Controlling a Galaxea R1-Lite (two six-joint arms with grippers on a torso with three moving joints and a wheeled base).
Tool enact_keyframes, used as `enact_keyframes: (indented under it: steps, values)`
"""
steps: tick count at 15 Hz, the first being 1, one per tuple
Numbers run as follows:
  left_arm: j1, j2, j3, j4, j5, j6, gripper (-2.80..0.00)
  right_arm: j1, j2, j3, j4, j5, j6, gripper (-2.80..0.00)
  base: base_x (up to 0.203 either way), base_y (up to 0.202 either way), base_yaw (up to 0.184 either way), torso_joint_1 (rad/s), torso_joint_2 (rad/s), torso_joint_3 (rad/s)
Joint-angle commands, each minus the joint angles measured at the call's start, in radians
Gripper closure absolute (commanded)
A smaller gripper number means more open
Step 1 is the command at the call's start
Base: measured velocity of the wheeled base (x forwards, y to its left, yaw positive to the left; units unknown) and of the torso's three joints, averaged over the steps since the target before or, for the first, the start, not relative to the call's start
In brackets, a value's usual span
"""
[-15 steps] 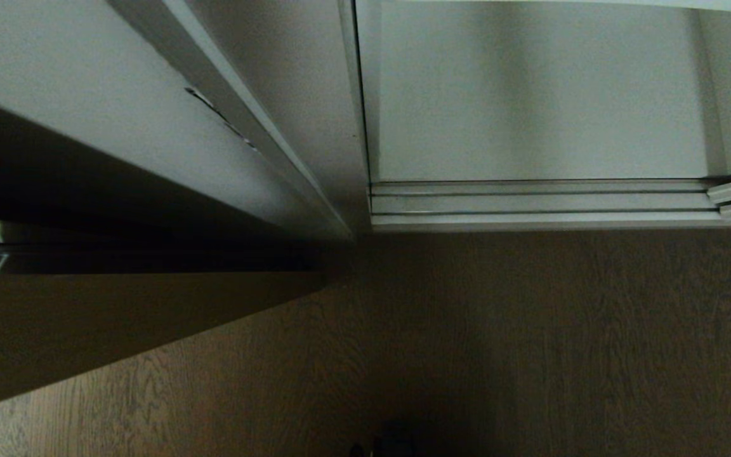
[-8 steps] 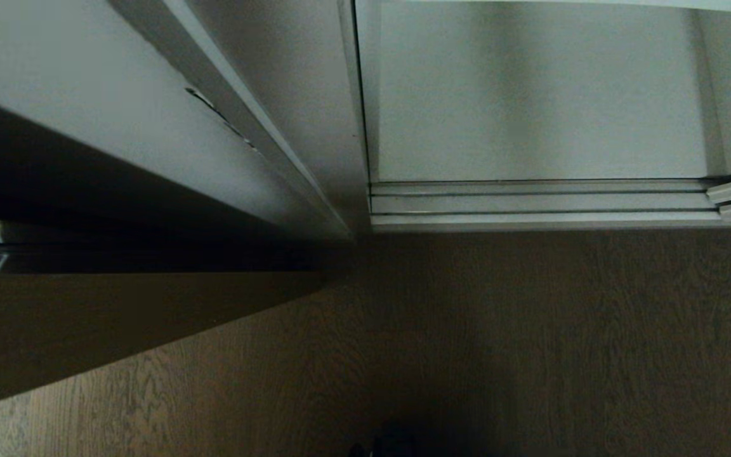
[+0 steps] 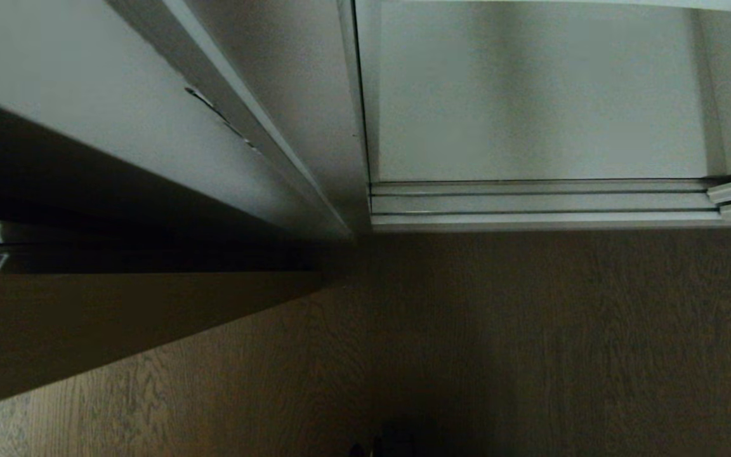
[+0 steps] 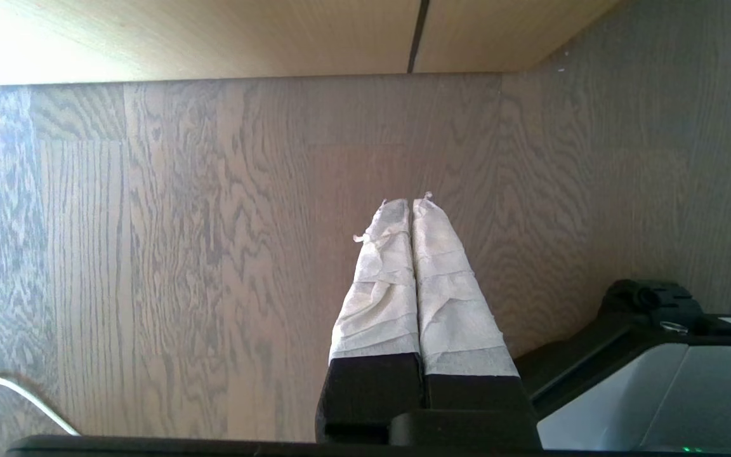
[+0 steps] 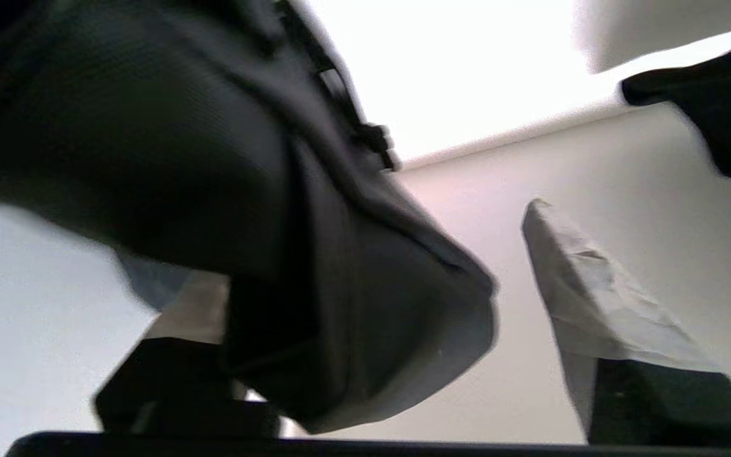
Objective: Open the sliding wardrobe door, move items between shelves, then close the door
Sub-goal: Place the bag on the higher shelf
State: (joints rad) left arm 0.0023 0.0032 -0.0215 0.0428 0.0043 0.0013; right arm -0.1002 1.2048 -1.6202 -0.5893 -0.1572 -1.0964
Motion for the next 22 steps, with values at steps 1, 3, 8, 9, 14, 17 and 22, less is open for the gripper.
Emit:
enact_keyframes:
  steps: [1,3,8,9,14,17,22]
  values:
    - [0.001,0.000,0.000,0.001,0.000,0.000,0.00,0.004,-0.055,-0.034,0.024,0.000,-0.007,-2.80,0.000,0.000,0.000,0.000,0.00,0.000]
    - [0.001,0.000,0.000,0.000,0.000,0.000,0.00,0.004,-0.120,-0.016,0.089,0.001,-0.008,-2.80,0.000,0.000,0.000,0.000,0.00,0.000]
    - [0.001,0.000,0.000,0.000,0.000,0.000,0.00,0.004,-0.287,0.128,0.253,-0.006,-0.013,-2.80,0.000,0.000,0.000,0.000,0.00,0.000]
    - [0.001,0.000,0.000,0.000,0.000,0.000,0.00,0.004,-0.317,0.166,0.279,-0.007,-0.013,-2.80,0.000,0.000,0.000,0.000,0.00,0.000]
    - [0.001,0.000,0.000,0.000,0.000,0.000,0.00,0.021,-0.535,0.419,0.392,-0.010,-0.009,0.00,0.000,0.000,0.000,0.000,0.00,0.000]
    - [0.001,0.000,0.000,0.002,0.000,0.000,0.00,0.043,-0.583,0.466,0.412,-0.027,-0.004,0.00,0.000,0.000,0.000,0.000,0.00,0.000]
    - [0.001,0.000,0.000,0.000,0.000,0.000,0.00,0.089,-0.694,0.707,0.453,-0.124,0.096,0.00,0.000,0.000,0.000,0.000,0.00,0.000]
